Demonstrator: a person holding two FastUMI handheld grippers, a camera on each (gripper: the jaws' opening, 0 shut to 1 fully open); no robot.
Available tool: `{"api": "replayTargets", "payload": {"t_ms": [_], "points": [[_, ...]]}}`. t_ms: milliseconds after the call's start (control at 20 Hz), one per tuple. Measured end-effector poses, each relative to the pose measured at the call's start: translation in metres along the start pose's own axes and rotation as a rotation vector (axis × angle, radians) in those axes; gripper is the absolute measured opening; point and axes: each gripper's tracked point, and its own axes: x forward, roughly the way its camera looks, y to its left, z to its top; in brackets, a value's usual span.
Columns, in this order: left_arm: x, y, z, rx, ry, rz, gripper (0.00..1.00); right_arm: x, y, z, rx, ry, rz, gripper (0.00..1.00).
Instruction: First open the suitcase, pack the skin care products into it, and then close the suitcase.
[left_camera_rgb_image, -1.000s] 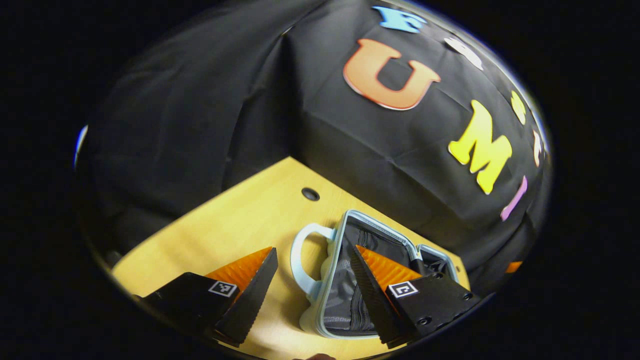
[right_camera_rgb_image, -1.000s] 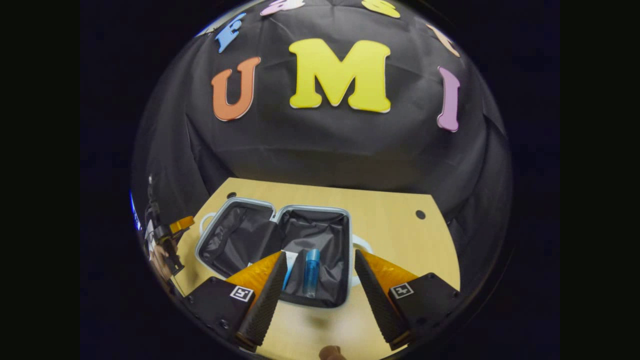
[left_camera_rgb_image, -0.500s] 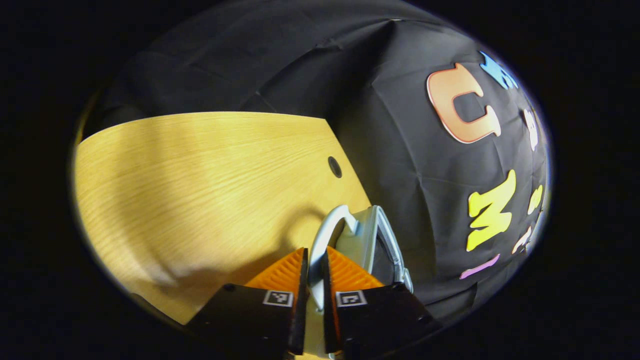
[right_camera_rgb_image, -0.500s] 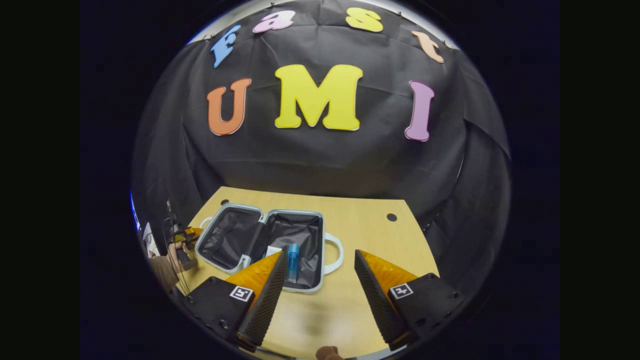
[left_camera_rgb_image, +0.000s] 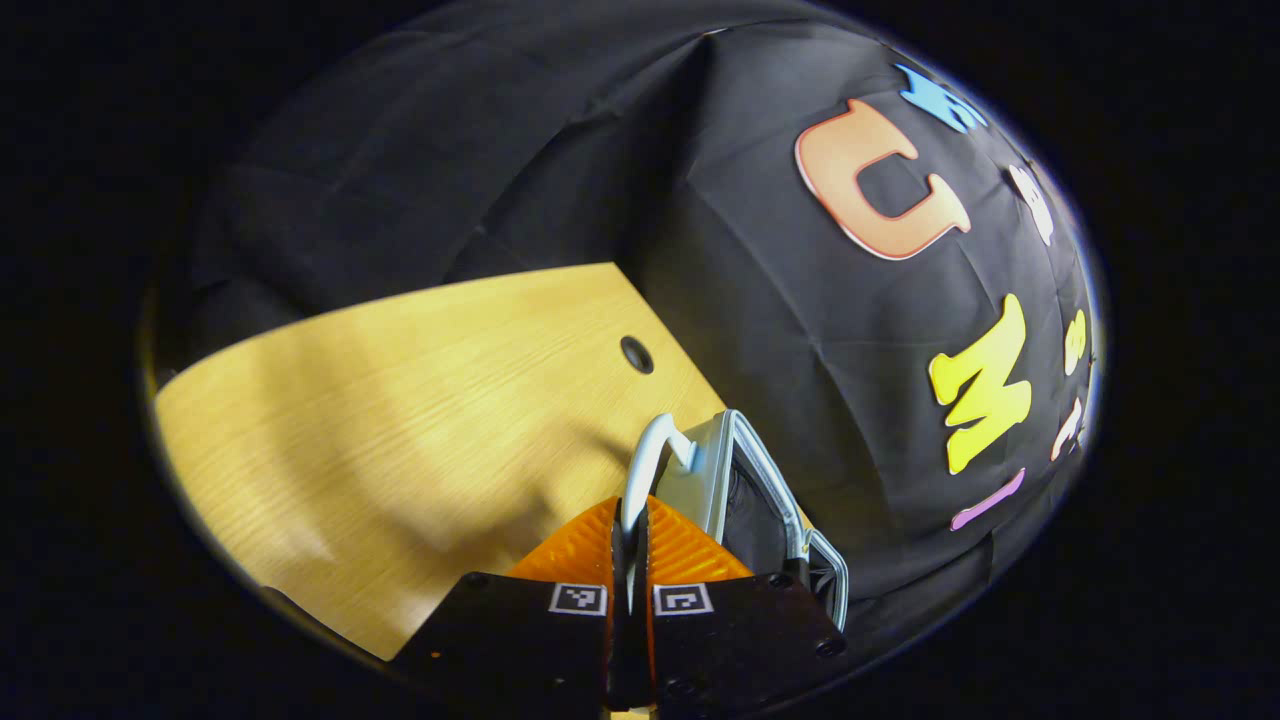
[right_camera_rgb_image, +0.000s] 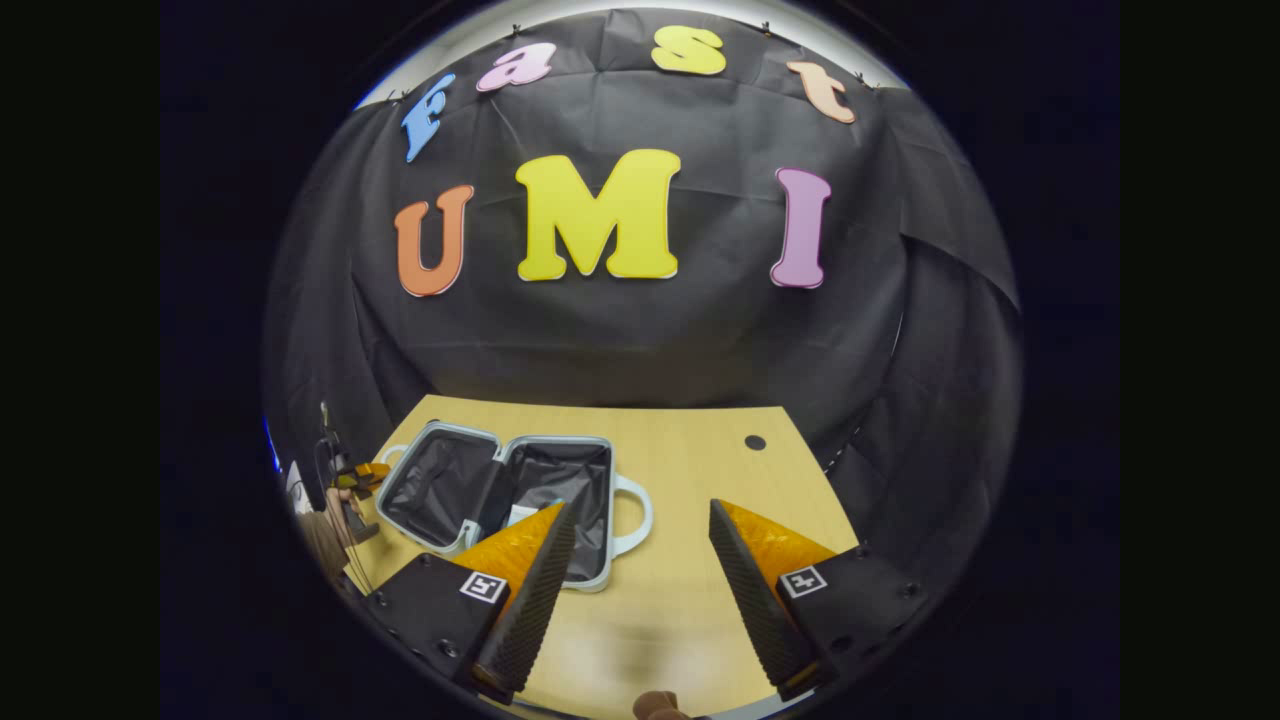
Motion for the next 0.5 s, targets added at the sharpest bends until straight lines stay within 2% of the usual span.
{"api": "replayTargets", "payload": {"t_ms": [350,500], "points": [[-0.044,-0.112,0.026,0.306,-0.143,0.010,0.03,-0.031,-0.034,0.034,-0.040,-0.157,0.022,0.78],[-0.064,-0.163,0.021,0.499,-0.197,0.045,0.03,-0.038,-0.048,0.033,-0.059,-0.190,0.065,0.80]]}}
